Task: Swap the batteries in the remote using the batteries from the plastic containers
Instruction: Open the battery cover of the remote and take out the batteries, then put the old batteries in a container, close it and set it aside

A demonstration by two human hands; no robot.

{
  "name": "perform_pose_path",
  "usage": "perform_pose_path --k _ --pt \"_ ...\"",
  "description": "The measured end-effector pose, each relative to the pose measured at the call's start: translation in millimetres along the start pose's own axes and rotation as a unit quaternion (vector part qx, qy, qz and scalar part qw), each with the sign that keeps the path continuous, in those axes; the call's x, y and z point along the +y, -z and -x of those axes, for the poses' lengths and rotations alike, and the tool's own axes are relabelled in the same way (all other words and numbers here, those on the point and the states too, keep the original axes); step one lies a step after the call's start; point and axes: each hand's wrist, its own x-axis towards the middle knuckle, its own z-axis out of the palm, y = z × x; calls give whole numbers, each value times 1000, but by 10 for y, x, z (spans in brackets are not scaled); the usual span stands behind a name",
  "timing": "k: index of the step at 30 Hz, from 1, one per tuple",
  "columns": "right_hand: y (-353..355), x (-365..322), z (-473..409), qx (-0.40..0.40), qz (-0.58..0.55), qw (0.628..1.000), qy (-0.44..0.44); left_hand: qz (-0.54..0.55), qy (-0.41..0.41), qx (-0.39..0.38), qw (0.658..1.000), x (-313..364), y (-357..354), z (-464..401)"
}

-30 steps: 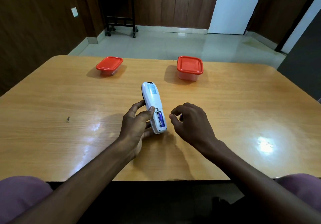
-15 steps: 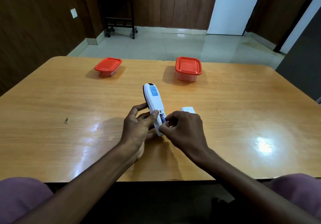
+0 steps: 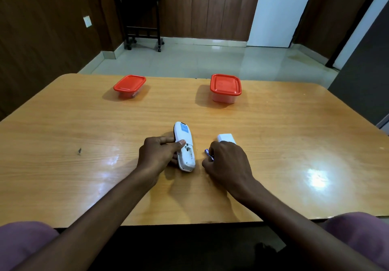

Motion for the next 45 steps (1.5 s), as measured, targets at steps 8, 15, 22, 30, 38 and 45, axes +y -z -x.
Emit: perform_pose_path --k 8,15,22,30,38,45 --pt "65 47 -261 28 -7 1000 0 -224 -79 27 971 84 141 -88" --pt "-32 359 -1242 58 31 998 14 -461 -200 -24 864 10 276 -207" --pt "-131 536 -2010 -22 190 980 48 -497 -200 -43 844 -11 291 -271" --pt "-117 383 -1708 86 190 973 95 -489 -194 -41 850 5 323 -228" --pt "203 181 -725 151 12 968 199 -217 -151 -21 964 164 269 -184" --pt "441 286 -302 91 -129 948 275 212 -22 -167 963 277 255 -216"
